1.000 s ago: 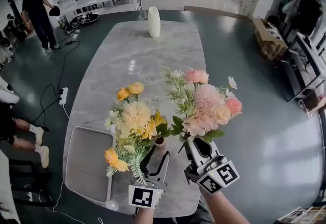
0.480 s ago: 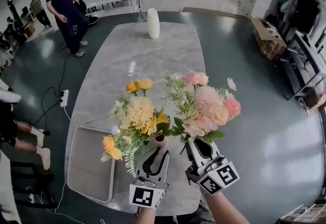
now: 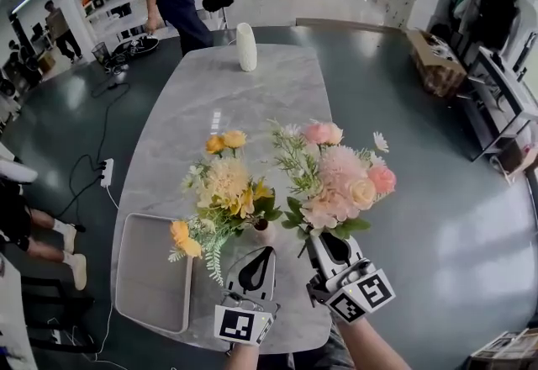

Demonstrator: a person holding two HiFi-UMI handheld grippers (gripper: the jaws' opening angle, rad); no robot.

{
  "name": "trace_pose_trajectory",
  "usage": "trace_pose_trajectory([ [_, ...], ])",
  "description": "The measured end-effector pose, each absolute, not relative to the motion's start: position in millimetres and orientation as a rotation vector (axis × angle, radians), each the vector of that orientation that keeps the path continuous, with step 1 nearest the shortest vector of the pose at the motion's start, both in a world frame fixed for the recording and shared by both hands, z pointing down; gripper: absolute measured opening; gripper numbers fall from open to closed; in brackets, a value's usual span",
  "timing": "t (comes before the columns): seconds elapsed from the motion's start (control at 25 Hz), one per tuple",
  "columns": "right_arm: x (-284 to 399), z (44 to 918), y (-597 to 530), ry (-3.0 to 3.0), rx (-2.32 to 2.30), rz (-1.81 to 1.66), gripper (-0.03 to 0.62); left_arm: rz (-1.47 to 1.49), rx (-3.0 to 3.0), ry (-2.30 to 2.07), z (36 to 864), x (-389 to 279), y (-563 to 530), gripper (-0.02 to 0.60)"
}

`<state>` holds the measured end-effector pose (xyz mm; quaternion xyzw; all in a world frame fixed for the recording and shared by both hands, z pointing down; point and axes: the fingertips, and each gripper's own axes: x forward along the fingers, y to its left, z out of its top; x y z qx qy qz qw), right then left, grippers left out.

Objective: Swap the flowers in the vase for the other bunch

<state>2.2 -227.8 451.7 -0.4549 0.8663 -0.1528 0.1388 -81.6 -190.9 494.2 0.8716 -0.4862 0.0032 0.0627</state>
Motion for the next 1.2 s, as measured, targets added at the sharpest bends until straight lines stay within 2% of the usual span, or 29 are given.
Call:
trace_pose_trajectory([
  [0.52, 5.3, 437.2, -190.2, 2.474, -1.322, -0.42, 0.069, -0.035, 2.69, -1.394, 474.4, -64.7, -170.4, 0.014],
  [1.2, -6.7, 414.7, -145.4, 2.445, -1.318, -0.362, 0.069, -0.088, 2.715, -1.386, 447.8, -77.2, -144.0, 0.014],
])
